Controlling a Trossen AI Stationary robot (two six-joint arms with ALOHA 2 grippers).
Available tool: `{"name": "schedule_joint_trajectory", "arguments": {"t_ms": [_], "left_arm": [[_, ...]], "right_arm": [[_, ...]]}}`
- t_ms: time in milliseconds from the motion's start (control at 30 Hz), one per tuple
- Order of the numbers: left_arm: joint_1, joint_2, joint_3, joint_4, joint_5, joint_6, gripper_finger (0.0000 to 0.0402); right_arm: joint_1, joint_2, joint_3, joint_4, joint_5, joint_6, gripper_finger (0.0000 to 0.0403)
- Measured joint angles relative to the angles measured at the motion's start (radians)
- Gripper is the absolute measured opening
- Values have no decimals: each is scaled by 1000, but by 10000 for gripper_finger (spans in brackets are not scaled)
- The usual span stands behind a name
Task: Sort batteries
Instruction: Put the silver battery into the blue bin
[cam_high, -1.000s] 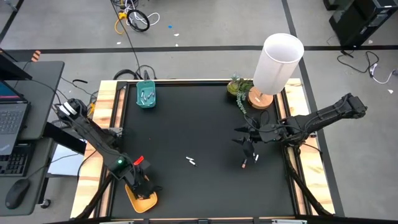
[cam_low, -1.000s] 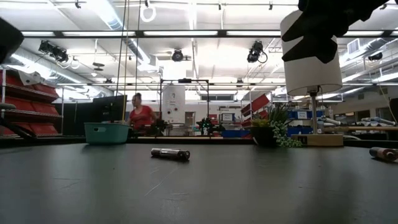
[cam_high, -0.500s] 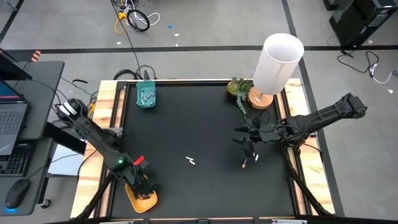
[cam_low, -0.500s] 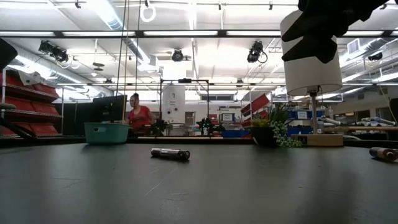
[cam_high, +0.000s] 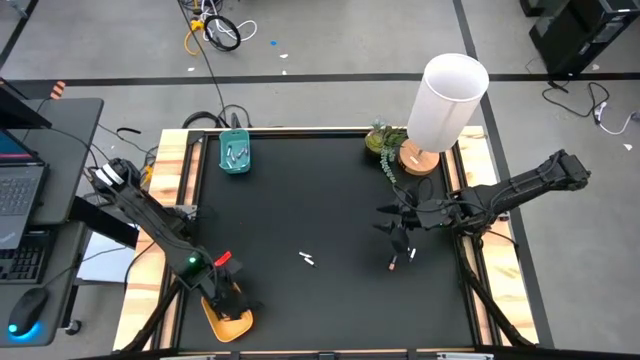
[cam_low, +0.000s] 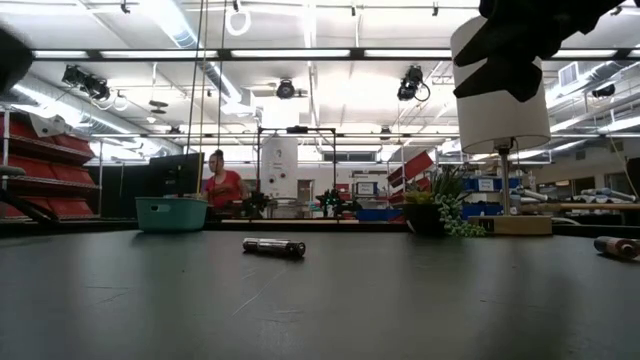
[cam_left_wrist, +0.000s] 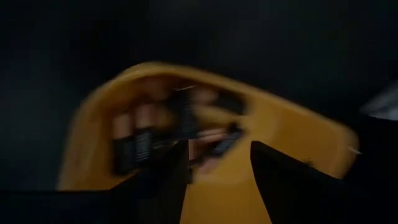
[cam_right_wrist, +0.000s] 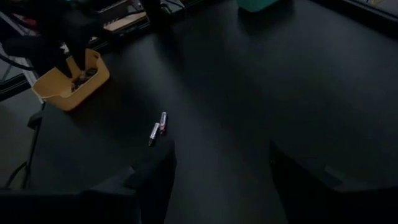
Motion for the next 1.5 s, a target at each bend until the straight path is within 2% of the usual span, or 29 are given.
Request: {"name": "schedule_joint_trajectory", "arguments": {"t_ms": [200, 433, 667, 967, 1267, 1400, 1500], "left_arm": [[8, 0, 73, 146, -29, 196, 167], [64, 0, 80, 306, -73, 184, 161], [148, 0, 80, 296, -208, 191, 161], [282, 0, 80, 336, -235, 295, 161], [408, 0, 80, 417, -236, 437, 161], [456, 0, 80, 456, -246, 506, 161], [492, 0, 80, 482, -267, 558, 161]], "right_arm": [[0, 0, 0, 31, -58, 34, 239], [-18, 0, 0, 37, -48, 149, 225], [-32, 0, 0, 77, -100, 213, 196], [10, 0, 0, 54, -113, 221, 180], [78, 0, 0, -177, -126, 359, 180], [109, 0, 0, -316, -152, 502, 180], [111, 0, 0, -462, -223, 644, 180]]}}
